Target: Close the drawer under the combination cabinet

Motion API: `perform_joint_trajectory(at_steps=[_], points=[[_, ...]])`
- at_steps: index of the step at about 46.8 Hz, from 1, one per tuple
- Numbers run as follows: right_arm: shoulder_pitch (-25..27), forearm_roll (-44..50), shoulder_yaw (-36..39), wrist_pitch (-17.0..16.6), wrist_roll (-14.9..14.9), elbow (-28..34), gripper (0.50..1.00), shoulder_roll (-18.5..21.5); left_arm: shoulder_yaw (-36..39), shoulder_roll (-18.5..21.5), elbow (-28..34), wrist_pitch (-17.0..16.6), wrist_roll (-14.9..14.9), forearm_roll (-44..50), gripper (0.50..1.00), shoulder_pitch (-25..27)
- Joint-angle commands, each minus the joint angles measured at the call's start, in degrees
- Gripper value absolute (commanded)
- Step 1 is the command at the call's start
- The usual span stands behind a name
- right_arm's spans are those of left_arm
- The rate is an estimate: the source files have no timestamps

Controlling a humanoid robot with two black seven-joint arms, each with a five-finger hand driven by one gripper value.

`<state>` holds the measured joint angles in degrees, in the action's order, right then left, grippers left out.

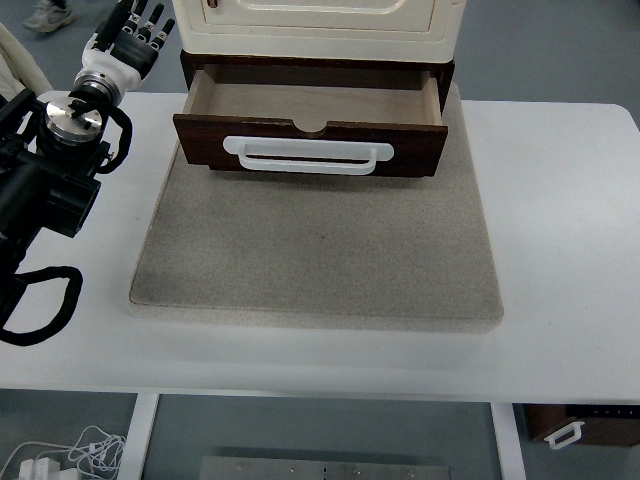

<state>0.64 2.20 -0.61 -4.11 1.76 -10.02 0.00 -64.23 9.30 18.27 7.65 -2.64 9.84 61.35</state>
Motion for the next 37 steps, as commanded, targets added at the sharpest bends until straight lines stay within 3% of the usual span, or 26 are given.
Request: perform_joint_trajectory(at_steps=[1, 37], points=[[0.1, 0.0, 0.0, 0.0, 0.0, 0.0, 0.952, 0.0, 0.0, 0.0, -0.1, 0.0, 0.0, 0.0, 0.999, -0.1], [0.1, 0.0, 0.0, 0.0, 0.0, 0.0, 0.952, 0.0, 0.0, 0.2, -0.3, -0.2, -0.6, 0.2, 0.999, 0.2]])
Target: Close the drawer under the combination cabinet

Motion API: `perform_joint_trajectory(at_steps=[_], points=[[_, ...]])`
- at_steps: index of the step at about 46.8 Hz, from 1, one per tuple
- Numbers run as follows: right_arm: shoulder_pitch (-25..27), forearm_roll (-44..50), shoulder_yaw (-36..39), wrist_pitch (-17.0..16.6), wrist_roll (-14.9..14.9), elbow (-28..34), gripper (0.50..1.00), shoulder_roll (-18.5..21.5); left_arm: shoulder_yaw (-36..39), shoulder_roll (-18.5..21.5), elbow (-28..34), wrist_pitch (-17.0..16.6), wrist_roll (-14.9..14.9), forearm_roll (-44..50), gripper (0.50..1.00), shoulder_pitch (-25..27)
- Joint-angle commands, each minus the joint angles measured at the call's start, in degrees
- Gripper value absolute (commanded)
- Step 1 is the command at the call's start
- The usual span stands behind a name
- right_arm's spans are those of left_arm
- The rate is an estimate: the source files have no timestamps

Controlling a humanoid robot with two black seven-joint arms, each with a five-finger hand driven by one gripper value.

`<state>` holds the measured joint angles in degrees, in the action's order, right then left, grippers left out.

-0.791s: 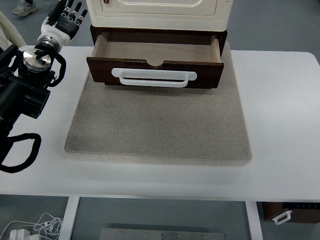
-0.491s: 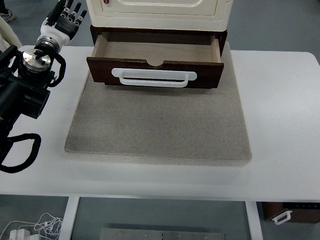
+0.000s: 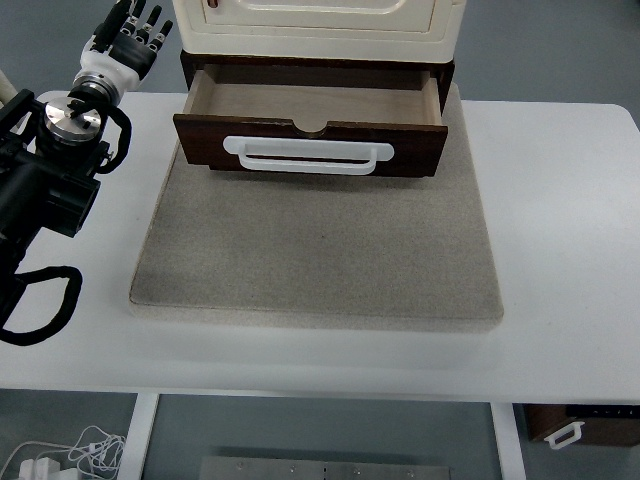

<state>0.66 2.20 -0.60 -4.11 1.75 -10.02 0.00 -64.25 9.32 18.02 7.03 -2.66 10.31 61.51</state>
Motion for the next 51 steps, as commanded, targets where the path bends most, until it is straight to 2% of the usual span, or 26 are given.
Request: perform_joint_trajectory(at_steps=[1, 14, 31, 42, 46, 51], points=[[0.0, 0.0, 0.1, 0.0, 0.0, 0.0, 0.952, 0.0, 0.0, 0.3, -0.1, 0.5, -0.9, -0.3, 0.999, 0.0], [0.0, 0.0, 0.1, 0.0, 0.0, 0.0, 0.952, 0.0, 0.3, 2.5, 0.2, 1.0, -1.6, -0.7, 0.999, 0.9], [0.0, 0.0, 0.0, 0.0, 0.0, 0.0, 0.952, 0.0, 3.1, 4.7, 1.6, 0.8, -1.7, -1.3, 0.996, 5.5], [0.0, 0.0, 0.1, 0.0, 0.0, 0.0, 0.952, 0.0, 3.0, 6.8, 4.2, 0.4, -2.3, -6.6, 0.996, 9.2], [0.0, 0.0, 0.1, 0.0, 0.0, 0.0, 0.952, 0.0, 2.9, 9.0, 5.1, 0.3, -3.5, -7.2, 0.996, 10.8], [0.0, 0.0, 0.0, 0.0, 0.0, 0.0, 0.952, 0.0, 3.1, 12.0, 5.4, 0.3, -3.7, -7.3, 0.996, 14.2]])
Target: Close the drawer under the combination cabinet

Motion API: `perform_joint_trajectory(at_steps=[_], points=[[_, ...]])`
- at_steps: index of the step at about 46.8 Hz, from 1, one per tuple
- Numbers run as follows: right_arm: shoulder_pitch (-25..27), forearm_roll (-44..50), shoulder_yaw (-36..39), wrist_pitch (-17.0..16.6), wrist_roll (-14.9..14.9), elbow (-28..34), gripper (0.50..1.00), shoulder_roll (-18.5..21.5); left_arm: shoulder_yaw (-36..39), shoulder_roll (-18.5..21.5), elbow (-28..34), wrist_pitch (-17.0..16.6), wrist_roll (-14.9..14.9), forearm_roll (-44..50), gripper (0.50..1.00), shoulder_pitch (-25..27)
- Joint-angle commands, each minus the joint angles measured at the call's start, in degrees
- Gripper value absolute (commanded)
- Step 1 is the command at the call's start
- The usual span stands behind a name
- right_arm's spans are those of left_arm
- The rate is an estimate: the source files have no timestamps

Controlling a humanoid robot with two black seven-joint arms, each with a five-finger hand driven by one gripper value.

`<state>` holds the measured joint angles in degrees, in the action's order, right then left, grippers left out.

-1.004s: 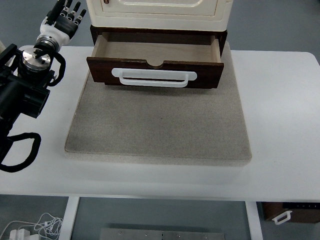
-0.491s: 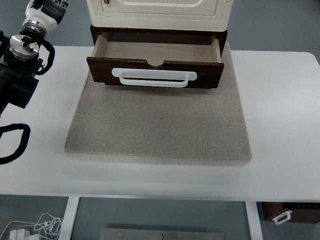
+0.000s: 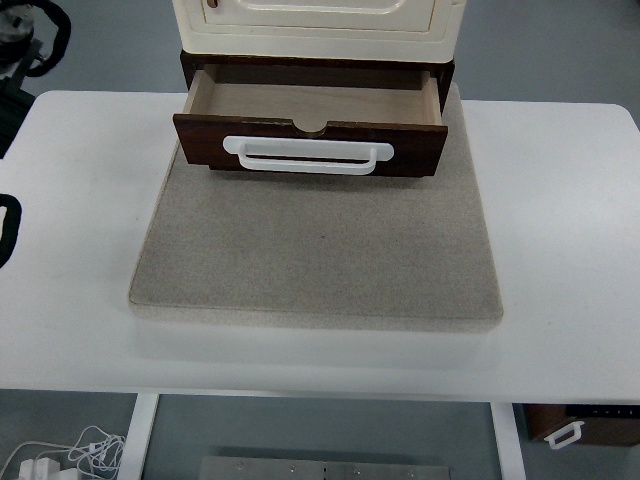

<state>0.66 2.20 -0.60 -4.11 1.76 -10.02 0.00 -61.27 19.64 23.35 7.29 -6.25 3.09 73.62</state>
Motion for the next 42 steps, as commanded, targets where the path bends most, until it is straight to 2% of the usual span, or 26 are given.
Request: perform_joint_trajectory(at_steps=[1, 5, 12, 23, 35, 42], points=[[0.0, 0.0, 0.0, 0.0, 0.0, 0.0, 0.952, 0.0, 0.1, 2.3, 0.2, 0.1, 0.0, -0.2, 0.996, 2.8], [0.0, 0.0, 0.0, 0.0, 0.0, 0.0, 0.952, 0.0, 1.0, 4.3, 1.3, 0.5, 0.4, -0.3, 0.999, 5.6], [0.0, 0.0, 0.0, 0.0, 0.0, 0.0, 0.952, 0.0, 7.5, 7.4, 6.4, 0.7, 0.4, -0.2, 0.996, 9.2], [0.0, 0.0, 0.0, 0.0, 0.0, 0.0, 0.952, 0.0, 13.9, 10.9, 15.1, 0.9, 0.3, -0.2, 0.999, 11.3], [0.0, 0.0, 0.0, 0.0, 0.0, 0.0, 0.952, 0.0, 18.5, 12.7, 21.6, 1.0, 0.3, -0.6, 0.996, 12.3], [0.0, 0.0, 0.0, 0.0, 0.0, 0.0, 0.952, 0.0, 24.2, 12.8, 23.3, 4.0, 0.3, -1.1, 0.996, 15.3]])
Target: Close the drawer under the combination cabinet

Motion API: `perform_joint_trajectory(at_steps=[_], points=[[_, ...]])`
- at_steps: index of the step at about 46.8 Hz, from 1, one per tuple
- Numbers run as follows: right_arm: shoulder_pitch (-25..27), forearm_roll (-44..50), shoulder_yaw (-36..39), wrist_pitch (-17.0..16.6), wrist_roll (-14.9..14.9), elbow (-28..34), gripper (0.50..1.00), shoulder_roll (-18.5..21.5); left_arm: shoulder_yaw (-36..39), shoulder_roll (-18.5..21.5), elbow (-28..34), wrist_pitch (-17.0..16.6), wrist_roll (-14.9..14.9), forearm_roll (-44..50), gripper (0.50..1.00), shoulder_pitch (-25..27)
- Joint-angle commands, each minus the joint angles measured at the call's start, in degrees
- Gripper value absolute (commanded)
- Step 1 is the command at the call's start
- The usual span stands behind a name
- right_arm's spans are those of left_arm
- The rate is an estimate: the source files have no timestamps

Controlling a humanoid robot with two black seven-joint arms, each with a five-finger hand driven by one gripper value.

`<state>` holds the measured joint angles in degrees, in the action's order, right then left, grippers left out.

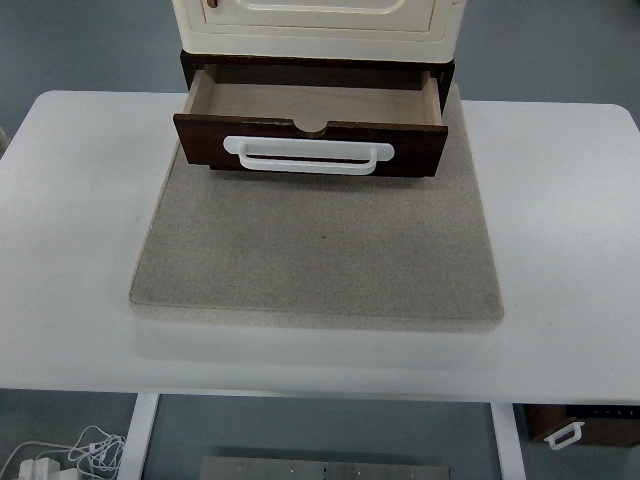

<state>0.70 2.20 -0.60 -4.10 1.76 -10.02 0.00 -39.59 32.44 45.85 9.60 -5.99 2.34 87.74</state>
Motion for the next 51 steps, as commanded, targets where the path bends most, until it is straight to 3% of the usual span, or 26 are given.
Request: perform_joint_trajectory(at_steps=[1, 10, 26, 44, 51], points=[[0.0, 0.0, 0.0, 0.0, 0.0, 0.0, 0.952, 0.0, 3.1, 0.0, 1.1, 2.1, 0.0, -0.4, 0.996, 1.6], [-0.1, 0.0, 0.0, 0.0, 0.0, 0.0, 0.952, 0.0, 4.5, -0.1, 6.0, 3.0, 0.0, -2.4, 0.996, 2.6], [0.0, 0.0, 0.0, 0.0, 0.0, 0.0, 0.952, 0.0, 10.4, 0.1, 21.4, 3.0, 0.2, -8.7, 0.996, 3.0], [0.0, 0.0, 0.0, 0.1, 0.0, 0.0, 0.952, 0.0, 21.2, 0.3, 36.3, 3.0, 0.4, -16.0, 0.996, 4.7], [-0.1, 0.0, 0.0, 0.0, 0.0, 0.0, 0.952, 0.0, 26.3, -0.7, 38.6, 3.1, 1.1, -22.7, 0.996, 5.1]])
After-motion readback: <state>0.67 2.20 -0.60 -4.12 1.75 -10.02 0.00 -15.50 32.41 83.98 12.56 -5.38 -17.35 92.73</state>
